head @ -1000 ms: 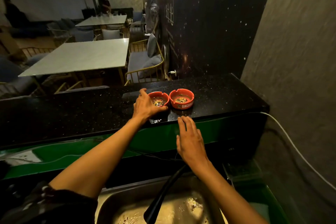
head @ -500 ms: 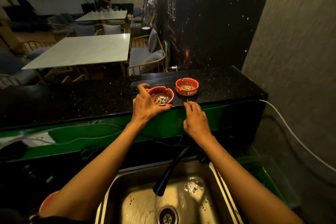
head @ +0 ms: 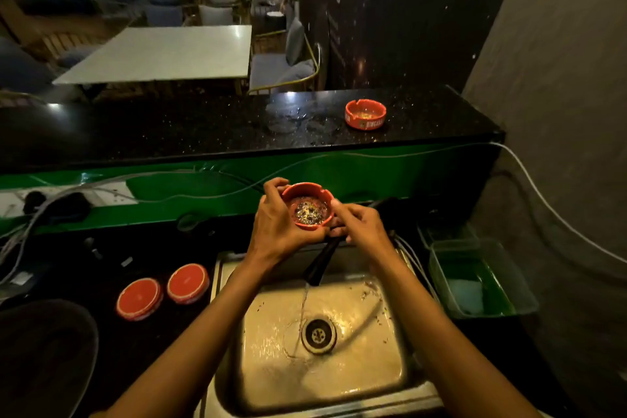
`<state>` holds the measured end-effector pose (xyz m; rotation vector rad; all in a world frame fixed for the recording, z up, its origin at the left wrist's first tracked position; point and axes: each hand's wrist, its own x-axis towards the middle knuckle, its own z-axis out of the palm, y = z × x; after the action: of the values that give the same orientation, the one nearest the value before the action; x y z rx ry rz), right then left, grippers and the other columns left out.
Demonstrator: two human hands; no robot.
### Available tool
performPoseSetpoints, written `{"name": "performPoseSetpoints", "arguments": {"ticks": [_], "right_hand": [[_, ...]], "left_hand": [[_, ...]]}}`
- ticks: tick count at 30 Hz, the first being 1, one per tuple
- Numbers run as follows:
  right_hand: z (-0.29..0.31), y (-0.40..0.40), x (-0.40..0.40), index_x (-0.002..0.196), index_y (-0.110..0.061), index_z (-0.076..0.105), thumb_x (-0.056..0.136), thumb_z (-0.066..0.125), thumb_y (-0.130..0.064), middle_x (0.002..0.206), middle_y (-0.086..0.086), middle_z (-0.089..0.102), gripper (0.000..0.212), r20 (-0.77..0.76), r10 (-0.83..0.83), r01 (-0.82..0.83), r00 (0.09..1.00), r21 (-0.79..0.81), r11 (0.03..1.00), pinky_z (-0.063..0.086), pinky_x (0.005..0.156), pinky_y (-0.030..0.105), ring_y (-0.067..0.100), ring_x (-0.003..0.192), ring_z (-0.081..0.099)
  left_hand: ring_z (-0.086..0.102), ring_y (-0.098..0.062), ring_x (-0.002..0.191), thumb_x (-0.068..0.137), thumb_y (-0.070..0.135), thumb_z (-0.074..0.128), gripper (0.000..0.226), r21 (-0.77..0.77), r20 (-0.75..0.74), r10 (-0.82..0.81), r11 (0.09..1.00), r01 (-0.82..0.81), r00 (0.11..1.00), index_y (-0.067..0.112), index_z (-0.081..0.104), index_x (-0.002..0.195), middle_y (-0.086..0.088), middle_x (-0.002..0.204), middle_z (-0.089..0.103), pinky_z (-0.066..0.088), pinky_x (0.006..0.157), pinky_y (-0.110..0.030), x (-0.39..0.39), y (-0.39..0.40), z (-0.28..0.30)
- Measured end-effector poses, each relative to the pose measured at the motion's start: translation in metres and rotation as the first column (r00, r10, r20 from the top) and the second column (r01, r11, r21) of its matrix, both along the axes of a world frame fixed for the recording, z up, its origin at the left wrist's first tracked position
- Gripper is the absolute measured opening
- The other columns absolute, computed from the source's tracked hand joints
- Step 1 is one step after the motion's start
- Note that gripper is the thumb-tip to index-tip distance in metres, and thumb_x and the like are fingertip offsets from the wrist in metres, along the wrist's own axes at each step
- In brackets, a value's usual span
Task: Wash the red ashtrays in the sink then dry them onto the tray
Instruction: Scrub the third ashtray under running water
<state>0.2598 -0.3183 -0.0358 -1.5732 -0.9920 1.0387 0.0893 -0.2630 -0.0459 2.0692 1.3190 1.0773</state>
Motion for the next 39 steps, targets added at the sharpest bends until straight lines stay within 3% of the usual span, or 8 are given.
{"name": "performPoseSetpoints", "arguments": {"ticks": [8, 12, 15, 17, 20, 25, 35, 39], "right_hand": [[-0.047, -0.058, -0.031, 0.098, -0.019, 0.075, 0.093, 0.065, -0.035, 0.083, 0.000, 0.077, 0.019, -0.092, 0.043, -0.055, 0.995, -0.126, 0.991, 0.052, 0.070, 0.028, 0.010, 0.078, 0.072], [-0.076, -0.076, -0.043, 0.097, -0.016, 0.075, 0.096, 0.062, -0.031, 0.084, 0.003, 0.077, 0.019, -0.095, 0.057, -0.073, 0.994, -0.176, 0.982, 0.053, 0.065, 0.023, 0.016, 0.081, 0.073], [-0.102, -0.085, -0.049, 0.099, -0.012, 0.075, 0.096, 0.061, -0.023, 0.086, 0.006, 0.077, 0.018, -0.123, 0.056, -0.086, 0.991, -0.252, 0.964, 0.051, 0.060, 0.018, 0.017, 0.077, 0.075], [-0.119, -0.089, -0.051, 0.097, -0.010, 0.076, 0.095, 0.062, -0.022, 0.086, 0.009, 0.077, 0.018, -0.121, 0.054, -0.090, 0.991, -0.309, 0.947, 0.054, 0.063, 0.022, 0.021, 0.080, 0.075], [-0.142, -0.091, -0.053, 0.095, -0.009, 0.075, 0.094, 0.061, -0.019, 0.087, 0.013, 0.076, 0.017, -0.143, 0.084, -0.133, 0.986, -0.384, 0.913, 0.058, 0.071, 0.029, 0.024, 0.082, 0.075], [-0.165, -0.079, -0.052, 0.098, -0.013, 0.074, 0.093, 0.060, -0.018, 0.086, 0.009, 0.077, 0.015, -0.113, 0.163, -0.197, 0.980, -0.479, 0.855, 0.057, 0.074, 0.033, 0.021, 0.079, 0.076], [-0.185, -0.052, -0.033, 0.097, -0.020, 0.067, 0.089, 0.070, -0.012, 0.094, 0.011, 0.074, 0.012, -0.098, 0.071, -0.115, 0.993, -0.584, 0.804, 0.053, 0.057, 0.020, 0.018, 0.078, 0.073], [-0.200, -0.044, -0.010, 0.112, -0.016, 0.067, 0.085, 0.072, -0.022, 0.083, 0.008, 0.077, 0.028, 0.034, 0.073, -0.040, 0.997, -0.579, 0.814, 0.059, 0.073, 0.034, 0.019, 0.077, 0.074]], "left_hand": [[0.052, -0.013, 0.119, 0.050, 0.069, 0.087, 0.114, -0.110, -0.041, -0.072, 0.992, 0.067, 0.997, 0.026, 0.027, 0.137, 0.000, 0.132, 0.048, 0.053, 0.096, -0.032, -0.035, -0.058, -0.056], [0.049, -0.010, 0.122, 0.049, 0.079, 0.080, 0.116, -0.300, -0.034, -0.113, 0.949, 0.097, 0.993, 0.030, 0.027, 0.140, 0.003, 0.138, 0.045, 0.049, 0.101, -0.029, -0.053, -0.072, -0.081], [0.054, -0.006, 0.116, 0.064, 0.080, 0.070, 0.094, -0.456, 0.054, -0.089, 0.884, 0.104, 0.995, 0.030, 0.038, 0.137, 0.007, 0.133, 0.052, 0.052, 0.097, -0.030, -0.064, -0.076, -0.100], [0.057, -0.002, 0.113, 0.082, 0.063, 0.066, 0.062, -0.518, 0.141, -0.033, 0.849, 0.103, 0.989, 0.029, 0.048, 0.130, 0.009, 0.126, 0.058, 0.054, 0.096, -0.032, -0.072, -0.076, -0.117], [0.063, -0.011, 0.109, 0.091, 0.041, 0.066, 0.029, -0.649, 0.198, 0.052, 0.756, 0.091, 0.979, 0.029, 0.059, 0.117, 0.007, 0.121, 0.062, 0.061, 0.084, -0.038, -0.084, -0.072, -0.147], [0.070, -0.026, 0.094, 0.093, 0.025, 0.068, 0.021, -0.871, 0.139, 0.058, 0.482, 0.094, 0.989, 0.013, 0.063, 0.109, -0.018, 0.111, 0.067, 0.062, 0.074, -0.040, -0.095, -0.058, -0.188], [0.067, -0.022, 0.101, 0.088, 0.022, 0.074, 0.026, -0.892, 0.117, -0.038, 0.435, 0.122, 0.992, 0.015, 0.066, 0.112, -0.006, 0.105, 0.070, 0.060, 0.076, -0.032, -0.071, -0.026, -0.224], [0.066, -0.021, 0.101, 0.095, 0.009, 0.063, 0.018, -0.906, 0.196, -0.033, 0.377, 0.193, 0.980, 0.011, 0.065, 0.113, -0.008, 0.105, 0.069, 0.057, 0.086, -0.034, -0.044, -0.018, -0.217]]}}
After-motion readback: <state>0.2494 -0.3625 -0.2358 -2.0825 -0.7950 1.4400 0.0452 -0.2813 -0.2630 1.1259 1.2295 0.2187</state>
